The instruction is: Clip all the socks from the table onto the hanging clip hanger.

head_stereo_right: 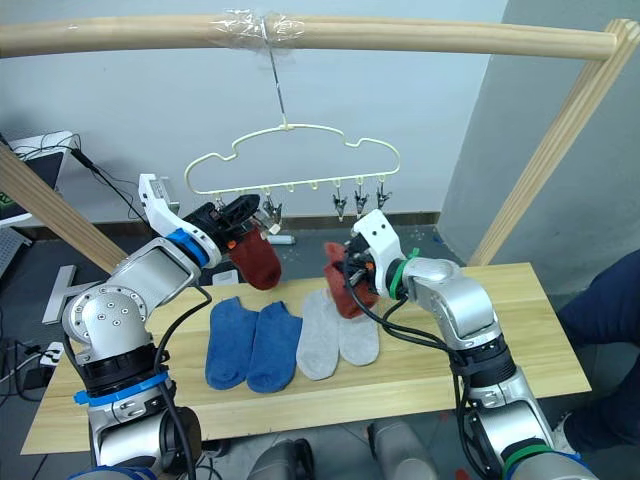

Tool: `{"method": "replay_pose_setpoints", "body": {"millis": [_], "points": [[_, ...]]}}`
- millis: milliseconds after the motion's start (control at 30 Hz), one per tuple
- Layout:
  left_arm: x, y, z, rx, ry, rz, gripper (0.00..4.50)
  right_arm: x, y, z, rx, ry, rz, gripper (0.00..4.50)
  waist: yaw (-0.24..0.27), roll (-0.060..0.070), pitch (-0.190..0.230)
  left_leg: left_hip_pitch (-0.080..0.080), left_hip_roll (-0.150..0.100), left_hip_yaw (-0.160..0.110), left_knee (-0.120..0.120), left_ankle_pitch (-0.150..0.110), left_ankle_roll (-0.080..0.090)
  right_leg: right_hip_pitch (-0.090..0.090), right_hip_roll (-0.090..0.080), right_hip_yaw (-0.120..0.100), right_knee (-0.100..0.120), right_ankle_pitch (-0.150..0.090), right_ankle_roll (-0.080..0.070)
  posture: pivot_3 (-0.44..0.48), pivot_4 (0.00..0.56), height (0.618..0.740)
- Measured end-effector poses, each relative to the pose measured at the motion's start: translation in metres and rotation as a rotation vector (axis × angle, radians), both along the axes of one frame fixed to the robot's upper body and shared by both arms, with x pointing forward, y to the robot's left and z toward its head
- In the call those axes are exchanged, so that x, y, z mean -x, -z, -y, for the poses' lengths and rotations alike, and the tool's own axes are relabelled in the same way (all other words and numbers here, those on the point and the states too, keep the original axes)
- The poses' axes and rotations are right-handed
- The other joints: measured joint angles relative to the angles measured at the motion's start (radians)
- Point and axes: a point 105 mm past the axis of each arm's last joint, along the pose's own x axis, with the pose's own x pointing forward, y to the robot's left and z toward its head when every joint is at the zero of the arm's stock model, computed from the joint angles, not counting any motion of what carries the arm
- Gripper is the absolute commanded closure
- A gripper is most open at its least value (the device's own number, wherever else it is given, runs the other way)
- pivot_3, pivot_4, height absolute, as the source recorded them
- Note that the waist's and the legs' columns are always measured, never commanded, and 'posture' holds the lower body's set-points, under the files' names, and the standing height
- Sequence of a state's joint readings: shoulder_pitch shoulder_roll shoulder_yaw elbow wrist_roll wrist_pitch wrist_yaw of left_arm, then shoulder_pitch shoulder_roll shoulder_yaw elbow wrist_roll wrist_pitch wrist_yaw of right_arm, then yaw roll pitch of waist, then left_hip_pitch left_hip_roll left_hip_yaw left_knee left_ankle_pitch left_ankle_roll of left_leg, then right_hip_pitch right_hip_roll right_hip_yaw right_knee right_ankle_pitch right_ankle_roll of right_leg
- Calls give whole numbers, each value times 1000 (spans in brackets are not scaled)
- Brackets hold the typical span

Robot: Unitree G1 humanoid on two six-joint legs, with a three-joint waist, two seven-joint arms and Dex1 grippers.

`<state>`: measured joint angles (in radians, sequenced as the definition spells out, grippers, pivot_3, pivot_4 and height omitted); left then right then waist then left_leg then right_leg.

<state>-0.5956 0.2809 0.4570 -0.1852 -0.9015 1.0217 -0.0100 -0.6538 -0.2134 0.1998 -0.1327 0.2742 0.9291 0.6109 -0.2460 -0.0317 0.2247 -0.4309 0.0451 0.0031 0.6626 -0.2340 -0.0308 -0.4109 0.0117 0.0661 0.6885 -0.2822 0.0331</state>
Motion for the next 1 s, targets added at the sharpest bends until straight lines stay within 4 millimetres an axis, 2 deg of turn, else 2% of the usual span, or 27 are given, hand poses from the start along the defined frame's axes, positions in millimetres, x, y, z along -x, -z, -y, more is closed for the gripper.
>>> {"method": "replay_pose_setpoints", "body": {"millis": [200, 400, 733, 1000], "points": [[-1, -2, -2, 17, -7, -1, 4500, 5, -23, -30, -62, -91, 47, 4456, 0, 0, 0, 0, 0, 0, 0, 0, 0, 0, 0, 0, 0, 0, 0, -282, 212, 740], [0, -3, -2, 29, -6, -5, 4500, 8, -23, -57, -93, -155, 37, 4456, 2, 0, 0, 0, 0, 0, 0, 0, 0, 0, -1, 0, -1, 0, 0, -271, 210, 740], [-2, -3, -2, 32, -11, -11, 4500, 5, -12, -70, -101, -168, 3, 4456, 5, 0, 0, 0, 0, 0, 0, 0, 0, 0, -1, 0, 0, 0, 0, -266, 208, 740], [-1, -3, -1, 37, -4, -11, 4500, -7, -10, -80, -86, -155, 7, 4456, 5, 0, 0, 0, 0, 0, 0, 0, 0, 0, -1, 0, 0, 0, 0, -266, 208, 740]]}}
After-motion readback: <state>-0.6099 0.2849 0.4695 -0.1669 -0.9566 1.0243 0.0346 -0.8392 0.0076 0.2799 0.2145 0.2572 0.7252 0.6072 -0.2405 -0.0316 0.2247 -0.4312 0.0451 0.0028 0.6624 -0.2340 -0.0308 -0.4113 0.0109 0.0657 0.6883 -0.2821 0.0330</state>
